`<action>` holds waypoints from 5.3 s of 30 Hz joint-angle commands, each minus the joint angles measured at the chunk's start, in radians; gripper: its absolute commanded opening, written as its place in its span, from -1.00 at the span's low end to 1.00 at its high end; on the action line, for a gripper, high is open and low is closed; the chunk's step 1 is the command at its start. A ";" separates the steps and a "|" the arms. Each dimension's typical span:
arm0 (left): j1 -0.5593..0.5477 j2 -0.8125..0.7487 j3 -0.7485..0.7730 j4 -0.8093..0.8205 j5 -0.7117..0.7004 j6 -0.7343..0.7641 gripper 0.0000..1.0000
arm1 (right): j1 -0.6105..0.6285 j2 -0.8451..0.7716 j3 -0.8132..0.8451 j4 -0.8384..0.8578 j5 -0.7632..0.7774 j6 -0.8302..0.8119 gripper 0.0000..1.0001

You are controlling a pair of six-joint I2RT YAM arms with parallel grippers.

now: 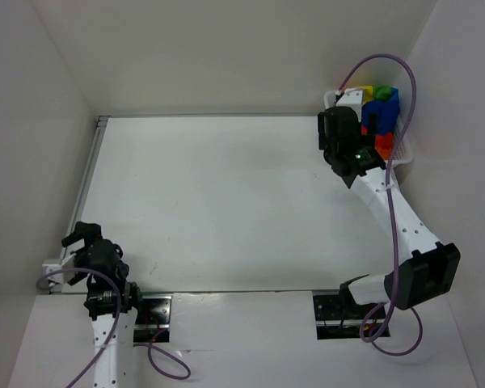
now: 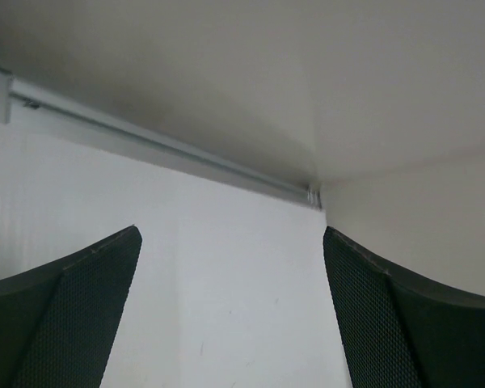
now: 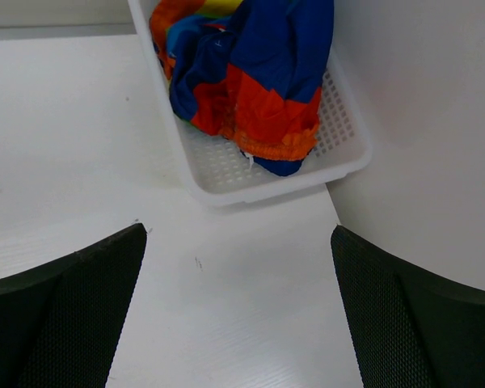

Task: Fold and stack the shorts
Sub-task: Grab the shorts from the pile, then move the shorts to the center of the board

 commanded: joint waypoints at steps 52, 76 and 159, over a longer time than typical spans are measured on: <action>0.040 1.693 1.235 -0.384 0.957 1.668 1.00 | -0.368 0.466 0.605 0.252 -0.136 0.162 -1.00; 0.073 1.701 1.476 -0.290 1.148 1.547 1.00 | 0.236 0.185 0.274 0.315 -0.435 0.402 -0.91; 0.052 1.855 0.996 -0.468 1.050 1.674 0.80 | 0.445 0.610 -0.171 0.270 -0.513 0.703 -0.65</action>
